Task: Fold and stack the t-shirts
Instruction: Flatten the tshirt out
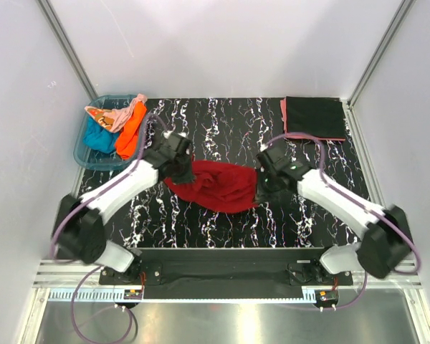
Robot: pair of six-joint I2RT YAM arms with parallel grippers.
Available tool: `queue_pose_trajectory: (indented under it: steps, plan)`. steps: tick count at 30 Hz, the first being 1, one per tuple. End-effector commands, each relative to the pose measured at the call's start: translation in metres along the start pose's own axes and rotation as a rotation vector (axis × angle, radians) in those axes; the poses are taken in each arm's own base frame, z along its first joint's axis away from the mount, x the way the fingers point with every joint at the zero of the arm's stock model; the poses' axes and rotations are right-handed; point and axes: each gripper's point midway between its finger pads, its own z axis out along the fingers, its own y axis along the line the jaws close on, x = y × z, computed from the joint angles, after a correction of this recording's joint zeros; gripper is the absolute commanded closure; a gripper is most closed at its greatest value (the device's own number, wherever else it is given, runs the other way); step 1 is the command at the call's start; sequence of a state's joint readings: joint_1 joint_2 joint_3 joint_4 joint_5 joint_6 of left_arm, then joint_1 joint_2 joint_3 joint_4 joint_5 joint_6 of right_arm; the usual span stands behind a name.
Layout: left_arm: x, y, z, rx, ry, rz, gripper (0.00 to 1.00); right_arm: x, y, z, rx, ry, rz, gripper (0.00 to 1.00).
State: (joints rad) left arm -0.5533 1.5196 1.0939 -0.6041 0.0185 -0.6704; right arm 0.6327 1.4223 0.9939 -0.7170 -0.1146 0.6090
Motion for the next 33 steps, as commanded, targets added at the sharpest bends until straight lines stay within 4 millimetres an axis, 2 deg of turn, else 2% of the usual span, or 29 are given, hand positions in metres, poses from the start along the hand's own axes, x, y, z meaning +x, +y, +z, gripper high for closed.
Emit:
queue_pose_trajectory:
  steps: [1, 2, 3, 4, 6, 7, 8, 9, 10, 12, 14, 17, 20, 22, 23, 26, 27, 28, 30, 31, 32, 33]
  plan:
    - [-0.061, 0.002, -0.091, -0.028, -0.302, 0.068, 1.00, -0.035, -0.011, -0.085, 0.104, -0.213, -0.048, 1.00]
    - [-0.064, 0.008, -0.111, -0.045, -0.338, 0.092, 1.00, -0.031, -0.020, -0.101, 0.151, -0.212, -0.048, 1.00]
    - [-0.074, 0.015, -0.141, -0.064, -0.430, 0.089, 1.00, -0.041, -0.027, -0.118, 0.187, -0.266, -0.043, 1.00]
    - [-0.079, 0.020, -0.159, -0.076, -0.475, 0.093, 1.00, -0.054, -0.020, -0.146, 0.167, -0.336, -0.051, 1.00]
    - [-0.091, 0.034, -0.201, -0.134, -0.572, 0.102, 1.00, -0.057, -0.030, -0.173, 0.209, -0.361, -0.042, 1.00]
    - [-0.095, 0.038, -0.226, -0.131, -0.633, 0.100, 1.00, -0.072, -0.031, -0.200, 0.207, -0.430, -0.025, 1.00]
    - [-0.098, 0.045, -0.246, -0.155, -0.667, 0.114, 1.00, -0.072, -0.036, -0.212, 0.226, -0.428, -0.020, 1.00]
    - [-0.101, 0.053, -0.261, -0.191, -0.712, 0.104, 1.00, -0.081, -0.033, -0.236, 0.210, -0.491, -0.008, 1.00]
    - [-0.101, 0.058, -0.278, -0.201, -0.751, 0.108, 1.00, -0.086, -0.038, -0.247, 0.222, -0.512, 0.001, 1.00]
    - [-0.104, 0.068, -0.304, -0.238, -0.816, 0.084, 1.00, -0.090, -0.040, -0.271, 0.232, -0.549, 0.004, 1.00]
    - [-0.104, 0.072, -0.323, -0.231, -0.873, 0.067, 1.00, -0.089, -0.045, -0.281, 0.252, -0.552, 0.012, 1.00]
    - [-0.108, 0.067, -0.331, -0.198, -0.909, 0.069, 1.00, -0.097, -0.048, -0.290, 0.265, -0.584, 0.023, 1.00]
    - [-0.112, 0.061, -0.320, -0.197, -0.890, 0.085, 1.00, -0.107, -0.052, -0.288, 0.279, -0.594, 0.024, 1.00]
    - [-0.115, 0.056, -0.301, -0.200, -0.842, 0.121, 1.00, -0.114, -0.056, -0.278, 0.290, -0.562, 0.031, 1.00]
    - [-0.116, 0.050, -0.291, -0.185, -0.819, 0.141, 1.00, -0.118, -0.056, -0.273, 0.289, -0.553, 0.031, 1.00]
    - [-0.113, 0.045, -0.243, -0.208, -0.672, 0.212, 1.00, -0.131, -0.062, -0.248, 0.292, -0.496, 0.034, 1.00]
    - [-0.111, 0.043, -0.228, -0.210, -0.625, 0.228, 1.00, -0.136, -0.068, -0.232, 0.295, -0.455, 0.049, 1.00]
    - [-0.108, 0.048, -0.200, -0.249, -0.525, 0.243, 1.00, -0.144, -0.070, -0.224, 0.283, -0.445, 0.056, 1.00]
    - [-0.105, 0.049, -0.170, -0.261, -0.423, 0.249, 1.00, -0.153, -0.071, -0.202, 0.246, -0.383, 0.066, 0.96]
    - [-0.105, 0.058, -0.144, -0.299, -0.346, 0.239, 0.95, -0.163, -0.082, -0.182, 0.256, -0.333, 0.092, 0.96]
    - [-0.107, 0.062, -0.135, -0.325, -0.298, 0.217, 0.90, -0.176, -0.083, -0.171, 0.234, -0.343, 0.096, 0.94]
    - [-0.108, 0.066, -0.127, -0.342, -0.260, 0.202, 0.80, -0.186, -0.089, -0.148, 0.231, -0.293, 0.111, 0.87]
